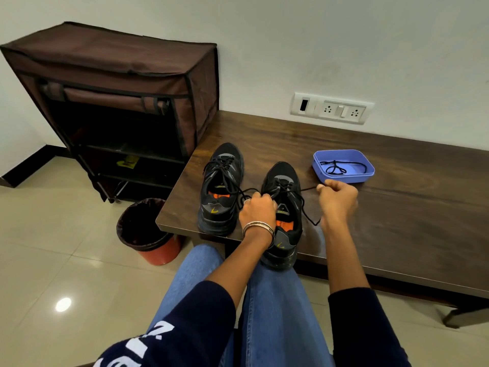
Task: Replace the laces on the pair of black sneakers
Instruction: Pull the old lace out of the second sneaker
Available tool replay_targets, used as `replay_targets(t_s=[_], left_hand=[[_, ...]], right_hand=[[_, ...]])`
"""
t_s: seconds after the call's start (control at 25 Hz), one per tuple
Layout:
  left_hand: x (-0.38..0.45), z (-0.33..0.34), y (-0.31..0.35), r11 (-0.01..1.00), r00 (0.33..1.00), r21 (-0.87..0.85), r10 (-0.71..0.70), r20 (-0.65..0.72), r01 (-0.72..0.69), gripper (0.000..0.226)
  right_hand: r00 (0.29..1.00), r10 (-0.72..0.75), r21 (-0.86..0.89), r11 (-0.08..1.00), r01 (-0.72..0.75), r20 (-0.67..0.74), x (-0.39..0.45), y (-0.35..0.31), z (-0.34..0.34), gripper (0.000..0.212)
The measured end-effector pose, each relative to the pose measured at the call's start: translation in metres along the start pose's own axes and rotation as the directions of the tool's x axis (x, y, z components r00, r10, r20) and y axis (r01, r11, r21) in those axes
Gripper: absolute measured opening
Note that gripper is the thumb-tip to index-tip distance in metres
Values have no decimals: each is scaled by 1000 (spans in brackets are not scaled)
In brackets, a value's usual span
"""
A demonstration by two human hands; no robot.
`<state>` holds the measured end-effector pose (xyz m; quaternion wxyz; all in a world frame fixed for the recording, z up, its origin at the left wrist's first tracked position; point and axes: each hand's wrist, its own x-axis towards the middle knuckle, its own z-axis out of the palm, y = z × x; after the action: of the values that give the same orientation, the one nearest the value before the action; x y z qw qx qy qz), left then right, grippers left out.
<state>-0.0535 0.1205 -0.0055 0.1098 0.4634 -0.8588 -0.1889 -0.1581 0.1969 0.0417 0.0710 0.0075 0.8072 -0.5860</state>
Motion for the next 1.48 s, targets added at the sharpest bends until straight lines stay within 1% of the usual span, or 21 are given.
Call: replay_targets(t_s=[0.04,0.12,0.2,0.28,0.4,0.44,0.48,0.56,0.6,0.64,0.68,0.72,0.76,0.84,0.88,0.96,1.08,1.16,1.2,1.32,1.48], left_hand=[[0,0,0,1000,1000,-3,1,2,-1,32],[-1,-1,0,1000,1000,-4,1,8,-1,31],[-1,-1,0,1000,1000,10,8,13,-8,30],[0,0,-1,1000,1000,16,24,20,-24,29],[1,-2,-1,1000,1000,0,24,19,-24,29],[0,-2,-1,1000,1000,1,21,22,-21,29],[-1,-2,-1,1000,1000,3,15,28,-15,29],[-2,-4,0,1000,1000,2,2,29,-2,30],[-3,-5,1,1000,1000,-5,-1,26,1,30],[-3,-5,2,1000,1000,-12,-3,23,4,30],[-3,-5,2,1000,1000,-17,-4,21,5,30],[-3,-4,2,1000,1000,-20,-4,19,4,30],[-4,-4,1,1000,1000,-22,-3,17,4,30],[-4,-3,1,1000,1000,-23,-1,13,2,30],[-3,-3,1,1000,1000,-24,1,15,0,30],[-3,-3,2,1000,1000,-31,3,18,-2,29],[-3,-4,1,1000,999,-16,17,29,-17,30],[-2,-3,0,1000,999,-9,20,33,-20,30],[-2,-4,0,1000,999,-6,20,30,-19,30],[-2,-4,0,1000,1000,-6,15,27,-15,30],[-2,-4,0,1000,999,-21,10,38,-9,31]], right_hand=[[994,-103,-177,978,109,41,-1,0,4,34],[921,-273,-427,824,372,277,-3,-3,18,34],[845,-255,-589,622,516,470,-8,-4,35,14],[820,-276,-661,489,569,502,-12,-2,45,4],[793,-378,-681,410,606,478,-8,2,48,8],[789,-383,-674,416,611,480,-7,5,45,11],[806,-371,-647,480,592,462,-8,7,41,13],[901,-252,-403,828,390,353,-9,8,31,15],[939,-159,-126,971,205,304,-11,6,24,15],[965,-66,145,989,30,253,-11,6,17,18],[976,9,312,947,-77,216,-10,6,11,21],[979,58,358,925,-125,193,-7,9,6,21],[982,74,297,947,-123,172,-5,9,5,18],[988,-10,-55,998,19,156,-1,10,7,4],[982,-84,-237,964,123,171,0,11,9,18],[928,-234,-434,832,345,290,0,6,17,30],[831,-255,-590,603,536,495,-12,2,39,15],[816,-299,-666,473,577,495,-17,7,47,15],[817,-332,-679,454,576,471,-17,9,49,15],[814,-390,-637,508,580,431,-17,16,47,15],[894,-326,-574,686,447,307,-22,15,48,21]])
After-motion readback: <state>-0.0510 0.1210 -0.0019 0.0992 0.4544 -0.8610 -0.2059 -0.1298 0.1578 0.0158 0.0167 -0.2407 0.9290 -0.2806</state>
